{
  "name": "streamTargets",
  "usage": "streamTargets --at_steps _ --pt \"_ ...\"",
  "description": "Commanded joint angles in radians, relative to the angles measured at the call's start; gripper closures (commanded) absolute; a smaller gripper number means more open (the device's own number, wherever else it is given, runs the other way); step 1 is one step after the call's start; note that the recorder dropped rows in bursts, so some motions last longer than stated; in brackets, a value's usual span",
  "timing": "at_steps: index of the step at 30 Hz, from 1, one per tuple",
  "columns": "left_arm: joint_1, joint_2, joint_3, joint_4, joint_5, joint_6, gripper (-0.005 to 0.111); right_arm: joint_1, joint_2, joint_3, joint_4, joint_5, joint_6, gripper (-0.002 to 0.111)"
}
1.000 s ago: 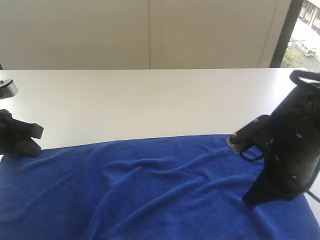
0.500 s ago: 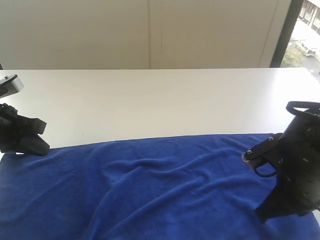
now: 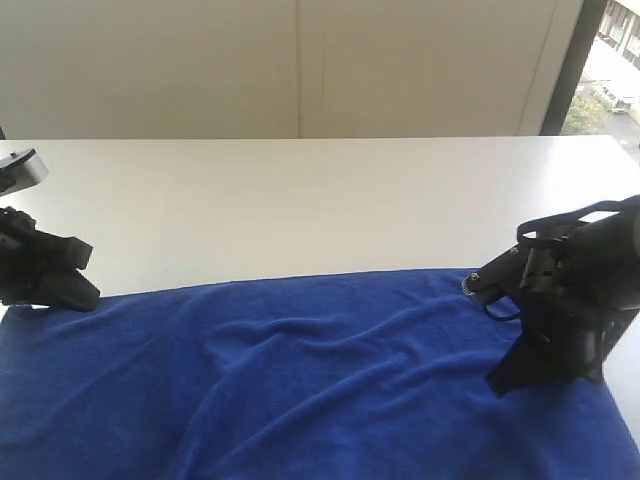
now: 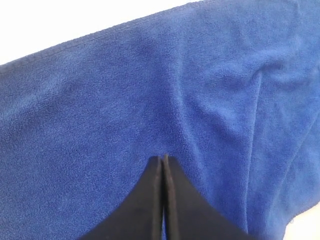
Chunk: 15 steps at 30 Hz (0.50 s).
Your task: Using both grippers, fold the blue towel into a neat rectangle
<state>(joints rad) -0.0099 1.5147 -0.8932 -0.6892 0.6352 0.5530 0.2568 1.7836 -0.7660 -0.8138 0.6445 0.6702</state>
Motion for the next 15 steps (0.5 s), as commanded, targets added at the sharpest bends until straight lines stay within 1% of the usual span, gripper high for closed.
streamTargets --at_steps 1,7,15 --pt "-0.003 -0.003 -0.005 -0.02 0.006 0.005 0.107 -0.022 0.057 -0.015 -0.009 0.036 -0.002 0.108" --pt "-0.003 -0.003 -0.005 -0.02 -0.001 0.007 0.107 -0.05 0.088 -0.015 -0.011 0.062 -0.002 0.108" --pt "-0.003 -0.003 -0.005 -0.02 0.006 0.007 0.107 -0.141 0.093 -0.015 -0.017 0.108 -0.002 0.108"
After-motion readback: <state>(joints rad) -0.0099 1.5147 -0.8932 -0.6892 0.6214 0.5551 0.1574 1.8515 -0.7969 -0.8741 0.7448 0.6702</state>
